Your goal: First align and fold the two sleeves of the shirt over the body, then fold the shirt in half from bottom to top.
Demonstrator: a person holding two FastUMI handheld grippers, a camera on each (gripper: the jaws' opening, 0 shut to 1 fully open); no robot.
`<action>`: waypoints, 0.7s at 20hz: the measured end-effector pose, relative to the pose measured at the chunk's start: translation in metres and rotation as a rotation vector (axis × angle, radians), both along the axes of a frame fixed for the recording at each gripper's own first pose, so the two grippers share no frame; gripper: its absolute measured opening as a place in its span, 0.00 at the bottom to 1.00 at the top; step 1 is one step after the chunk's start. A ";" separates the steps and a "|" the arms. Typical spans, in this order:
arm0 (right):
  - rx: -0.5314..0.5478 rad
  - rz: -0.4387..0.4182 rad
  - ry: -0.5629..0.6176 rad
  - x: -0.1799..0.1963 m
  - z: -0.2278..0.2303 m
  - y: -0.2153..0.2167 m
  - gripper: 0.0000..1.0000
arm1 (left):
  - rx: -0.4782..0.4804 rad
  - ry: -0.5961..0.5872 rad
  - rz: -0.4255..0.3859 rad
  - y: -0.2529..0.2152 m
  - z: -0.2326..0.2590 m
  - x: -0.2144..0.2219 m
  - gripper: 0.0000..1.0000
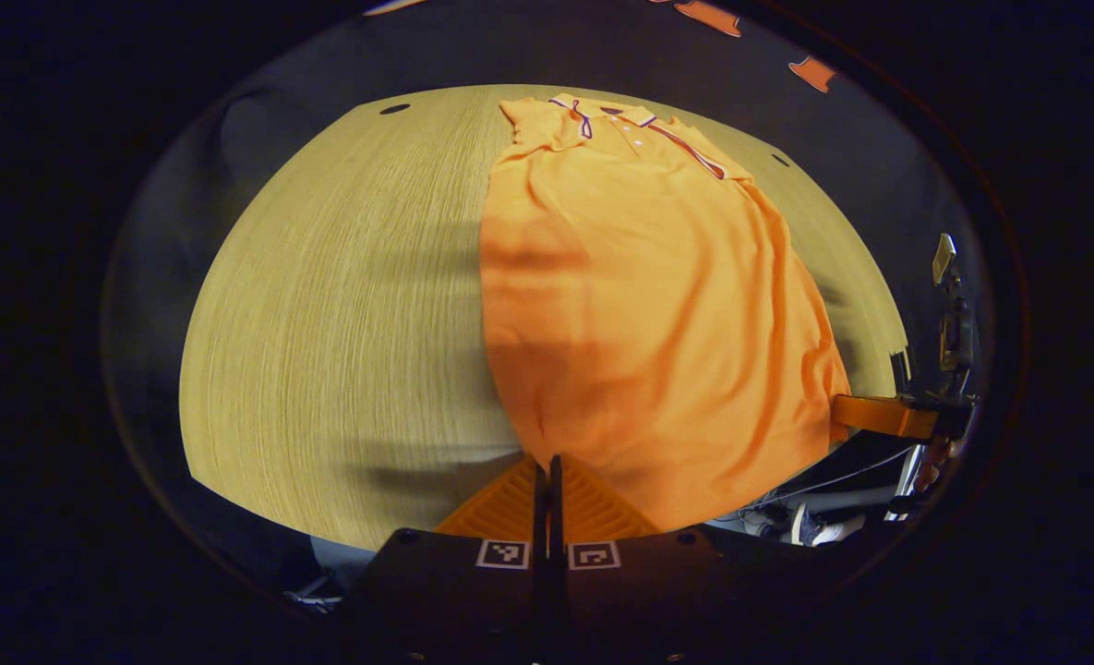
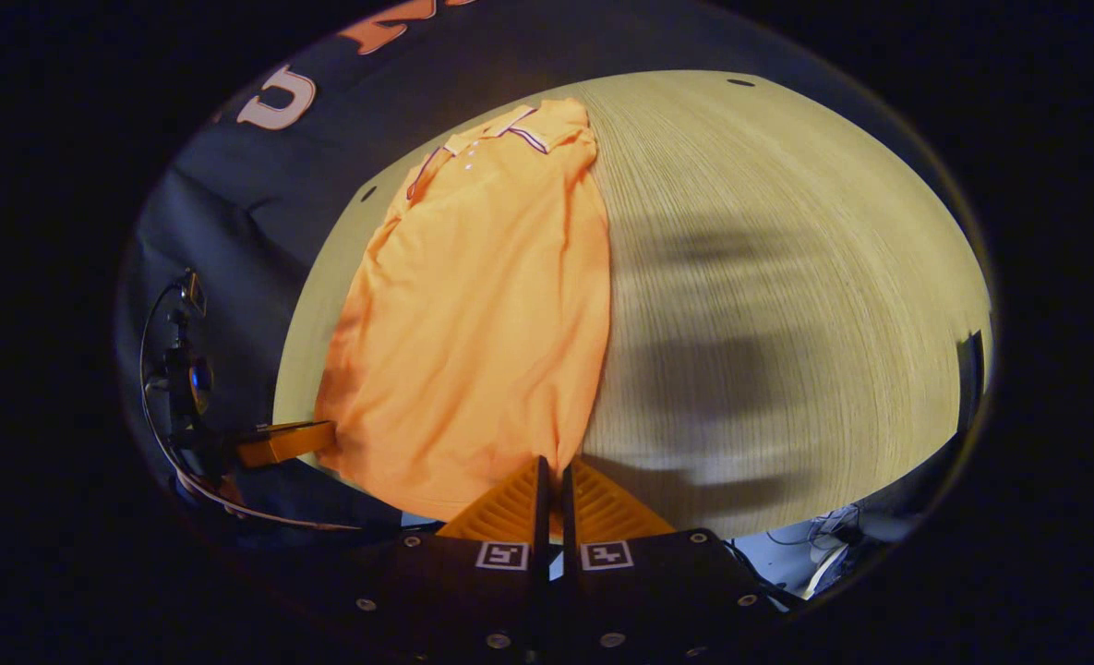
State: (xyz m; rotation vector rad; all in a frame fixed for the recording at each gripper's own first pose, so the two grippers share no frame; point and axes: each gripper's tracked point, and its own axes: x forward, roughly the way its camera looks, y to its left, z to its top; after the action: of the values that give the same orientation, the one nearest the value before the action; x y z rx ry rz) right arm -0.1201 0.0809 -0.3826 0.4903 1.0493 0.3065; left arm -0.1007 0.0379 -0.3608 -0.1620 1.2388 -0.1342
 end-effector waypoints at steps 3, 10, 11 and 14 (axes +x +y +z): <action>0.055 -0.025 -0.045 0.015 0.016 0.001 0.06 | -0.040 -0.055 0.024 -0.005 0.012 0.018 0.01; 0.200 -0.085 -0.219 0.073 0.080 -0.001 0.06 | -0.065 -0.236 0.052 -0.001 0.043 0.074 0.01; 0.197 -0.086 -0.241 0.082 0.086 -0.003 0.06 | -0.066 -0.250 0.051 -0.001 0.046 0.081 0.01; 0.200 -0.092 -0.277 0.098 0.106 -0.014 0.06 | -0.084 -0.290 0.056 -0.003 0.059 0.100 0.01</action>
State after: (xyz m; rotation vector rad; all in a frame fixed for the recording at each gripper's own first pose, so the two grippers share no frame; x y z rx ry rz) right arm -0.0219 0.0666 -0.2766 0.6534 0.7277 0.3879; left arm -0.0002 0.0353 -0.3022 -0.2411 0.9396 -0.1558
